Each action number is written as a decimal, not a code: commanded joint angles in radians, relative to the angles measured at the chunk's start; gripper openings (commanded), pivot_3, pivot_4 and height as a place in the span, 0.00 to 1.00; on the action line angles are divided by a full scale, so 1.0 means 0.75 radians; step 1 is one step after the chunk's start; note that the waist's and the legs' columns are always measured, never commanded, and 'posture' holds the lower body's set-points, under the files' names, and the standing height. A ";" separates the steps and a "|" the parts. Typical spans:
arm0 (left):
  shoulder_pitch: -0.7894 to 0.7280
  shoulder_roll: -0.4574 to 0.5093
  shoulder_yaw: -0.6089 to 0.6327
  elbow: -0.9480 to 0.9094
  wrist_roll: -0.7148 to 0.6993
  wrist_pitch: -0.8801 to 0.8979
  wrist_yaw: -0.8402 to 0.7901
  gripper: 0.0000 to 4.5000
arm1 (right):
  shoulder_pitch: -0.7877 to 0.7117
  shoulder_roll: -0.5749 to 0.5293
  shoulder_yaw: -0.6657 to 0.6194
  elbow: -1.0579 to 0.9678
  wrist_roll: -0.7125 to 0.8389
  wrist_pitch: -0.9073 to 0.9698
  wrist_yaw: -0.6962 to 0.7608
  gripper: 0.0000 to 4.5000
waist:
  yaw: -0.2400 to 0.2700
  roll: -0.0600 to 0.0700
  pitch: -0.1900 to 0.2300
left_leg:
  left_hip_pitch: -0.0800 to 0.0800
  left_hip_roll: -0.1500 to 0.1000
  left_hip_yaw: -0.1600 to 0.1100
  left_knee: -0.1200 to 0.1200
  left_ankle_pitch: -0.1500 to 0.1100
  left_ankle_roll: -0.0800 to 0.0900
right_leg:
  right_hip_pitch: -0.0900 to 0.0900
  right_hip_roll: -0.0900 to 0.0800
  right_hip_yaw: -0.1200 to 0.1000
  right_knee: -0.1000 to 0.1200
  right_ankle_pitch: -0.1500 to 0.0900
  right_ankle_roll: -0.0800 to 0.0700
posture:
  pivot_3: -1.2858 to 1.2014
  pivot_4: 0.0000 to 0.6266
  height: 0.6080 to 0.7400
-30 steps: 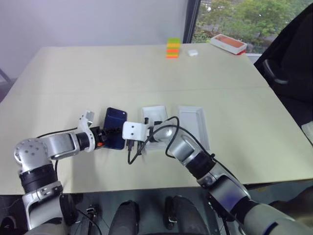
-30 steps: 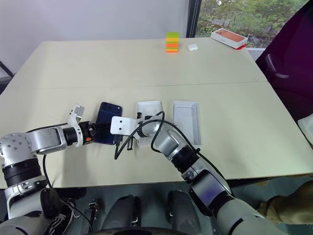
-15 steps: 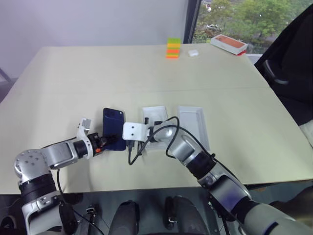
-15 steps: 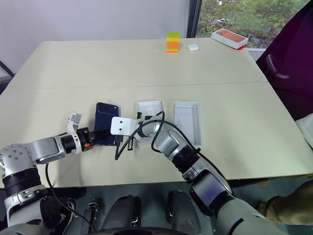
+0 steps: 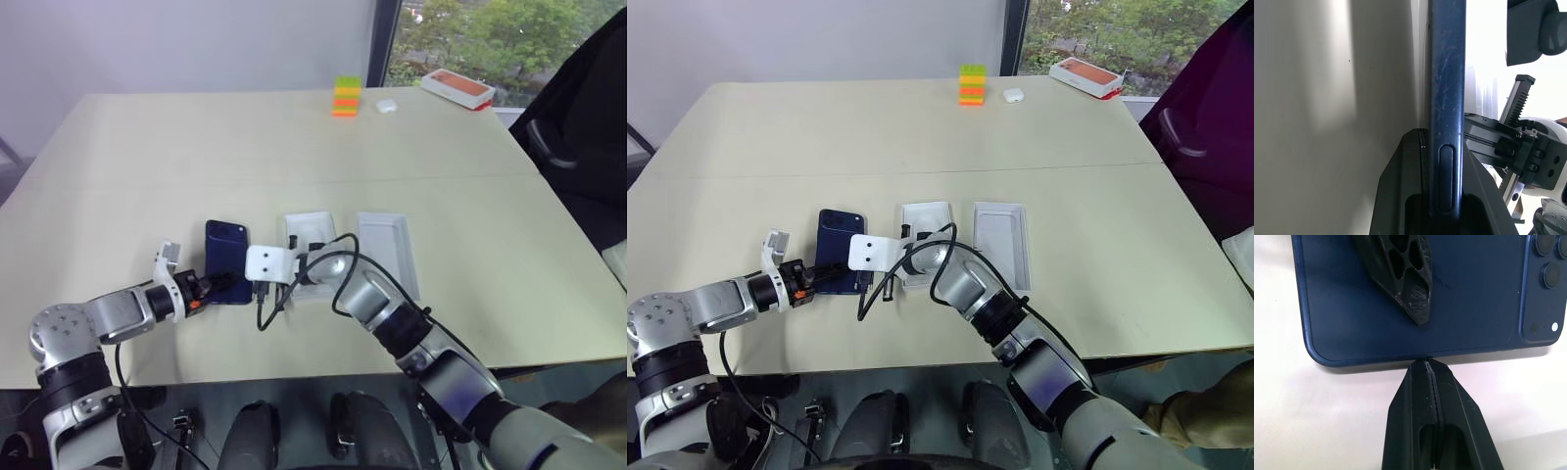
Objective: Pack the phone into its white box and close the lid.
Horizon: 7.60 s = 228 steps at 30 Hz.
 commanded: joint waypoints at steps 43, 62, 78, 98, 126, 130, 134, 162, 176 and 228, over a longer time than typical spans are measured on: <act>0.046 0.023 -0.105 -0.094 -0.364 -0.212 -0.116 0.00 | 0.192 -0.635 -0.023 -0.524 0.353 0.081 0.398 0.22 | 0.008 -0.001 0.002 | -0.024 -0.001 -0.003 0.005 -0.002 0.005 | -0.014 0.006 -0.005 -0.010 0.001 0.000 | 0.52 0.24 1.00; -0.010 0.028 -0.259 -0.128 -0.733 -0.401 0.233 0.00 | 0.148 -0.344 0.025 -0.429 0.266 0.199 0.255 0.09 | 0.001 -0.001 0.002 | -0.016 0.005 -0.006 0.019 0.000 0.002 | -0.009 0.015 -0.003 0.005 0.004 -0.007 | 0.52 0.24 1.00; -0.018 0.084 -0.420 -0.106 -0.754 -0.439 0.241 0.00 | 0.131 -0.539 -0.182 -0.604 0.476 0.349 0.392 0.95 | 0.014 -0.001 0.002 | -0.023 0.003 -0.006 0.019 0.000 0.002 | -0.012 0.014 -0.004 0.002 0.005 -0.008 | 0.52 0.24 1.00; -0.172 0.016 -0.492 0.097 -0.451 -0.368 0.108 0.22 | 0.098 -0.679 -0.389 -0.499 0.651 0.396 0.345 0.97 | 0.010 -0.001 0.002 | -0.024 0.004 -0.001 0.019 0.000 0.002 | -0.015 0.015 -0.003 0.002 0.005 -0.008 | 0.52 0.24 1.00; -0.224 0.177 -0.522 -0.094 -0.659 -0.221 0.301 0.93 | 0.057 -0.610 -0.344 -0.382 0.621 0.300 0.270 0.97 | 0.009 -0.001 0.002 | -0.023 0.005 -0.003 0.019 0.000 0.001 | -0.014 0.014 -0.003 0.003 0.005 -0.008 | 0.52 0.24 1.00; -0.216 0.214 -0.526 -0.102 -0.718 -0.248 0.320 0.93 | 0.048 -0.603 -0.341 -0.360 0.615 0.286 0.267 0.97 | 0.010 -0.001 0.003 | -0.023 0.005 -0.003 0.019 0.000 0.001 | -0.014 0.014 -0.003 0.003 0.005 -0.008 | 0.52 0.24 1.00; -0.186 0.316 -0.510 -0.210 -0.557 -0.280 0.203 0.93 | 0.038 -0.598 -0.350 -0.346 0.622 0.283 0.267 0.97 | 0.010 -0.001 0.003 | -0.023 0.004 -0.003 0.019 0.000 0.001 | -0.014 0.014 -0.003 0.003 0.005 -0.008 | 0.52 0.24 1.00; -0.050 0.303 -0.594 -0.106 0.344 -0.638 -0.397 0.01 | 0.090 -0.525 -0.295 -0.222 0.506 0.133 0.120 0.00 | 0.010 0.000 0.003 | -0.024 0.005 0.005 0.018 0.000 0.002 | -0.018 0.015 -0.001 0.004 0.005 -0.008 | 0.52 0.24 1.00; -0.178 0.104 -0.796 -0.095 0.527 -0.536 -0.478 0.01 | 0.145 -0.474 -0.200 -0.229 0.362 0.075 0.053 0.00 | 0.012 0.000 0.003 | -0.022 0.005 0.004 0.022 0.000 0.002 | -0.015 0.015 -0.001 0.005 0.005 -0.008 | 0.52 0.24 1.00; -0.267 -0.087 -0.853 -0.120 0.821 -0.647 -0.738 0.19 | 0.266 -0.807 -0.450 -0.497 0.539 0.345 0.284 0.29 | 0.068 0.003 0.002 | -0.023 0.003 -0.006 0.023 -0.003 0.007 | -0.005 0.014 -0.009 -0.005 0.001 -0.002 | 0.52 0.24 1.00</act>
